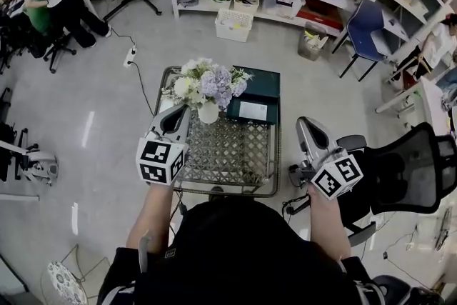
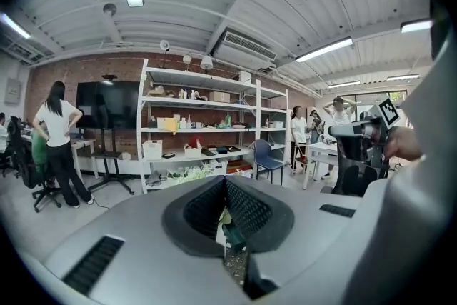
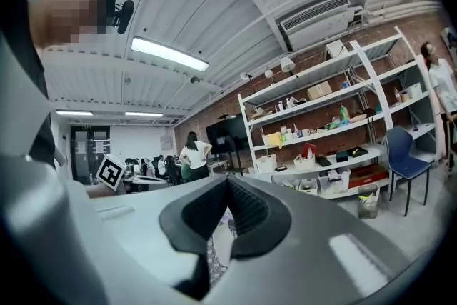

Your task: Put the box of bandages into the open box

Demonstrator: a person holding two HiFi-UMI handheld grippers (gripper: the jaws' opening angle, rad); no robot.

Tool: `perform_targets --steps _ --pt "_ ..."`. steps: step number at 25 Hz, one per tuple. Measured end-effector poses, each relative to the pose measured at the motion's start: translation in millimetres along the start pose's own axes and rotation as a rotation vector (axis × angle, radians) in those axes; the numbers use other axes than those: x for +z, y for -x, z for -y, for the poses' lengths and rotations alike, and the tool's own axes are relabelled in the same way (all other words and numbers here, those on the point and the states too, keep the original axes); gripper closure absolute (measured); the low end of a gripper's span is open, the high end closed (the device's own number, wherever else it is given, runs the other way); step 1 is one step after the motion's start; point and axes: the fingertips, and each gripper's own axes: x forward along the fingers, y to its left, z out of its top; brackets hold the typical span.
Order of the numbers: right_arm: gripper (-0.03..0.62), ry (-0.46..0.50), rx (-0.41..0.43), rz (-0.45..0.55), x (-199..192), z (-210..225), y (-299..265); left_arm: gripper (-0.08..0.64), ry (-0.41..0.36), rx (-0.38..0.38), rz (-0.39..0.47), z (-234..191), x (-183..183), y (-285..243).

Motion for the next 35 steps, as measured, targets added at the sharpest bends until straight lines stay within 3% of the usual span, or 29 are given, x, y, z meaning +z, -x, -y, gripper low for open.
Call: perform_targets --steps 9,19,26,35 --pt "0.584 0.006 0.005 0.049 21.0 22.6 20.5 0.554 0.012 0.009 0.047 19.9 31.4 -1.4" --pt "0.584 -0.006 0.002 0.096 28.7 34.1 30.6 0.554 -0.002 -0.01 0.036 45.9 35.7 -15.1" --pt "0.584 0.027 -0.015 0.032 14.8 38.7 32.3 0.554 0.0 -0.01 0.031 51.7 38.3 -17.4" --pt "0.584 0.027 -0.005 0.051 16.3 41.3 36.9 0.554 0.016 -0.004 0.009 52.4 30.0 -20.2"
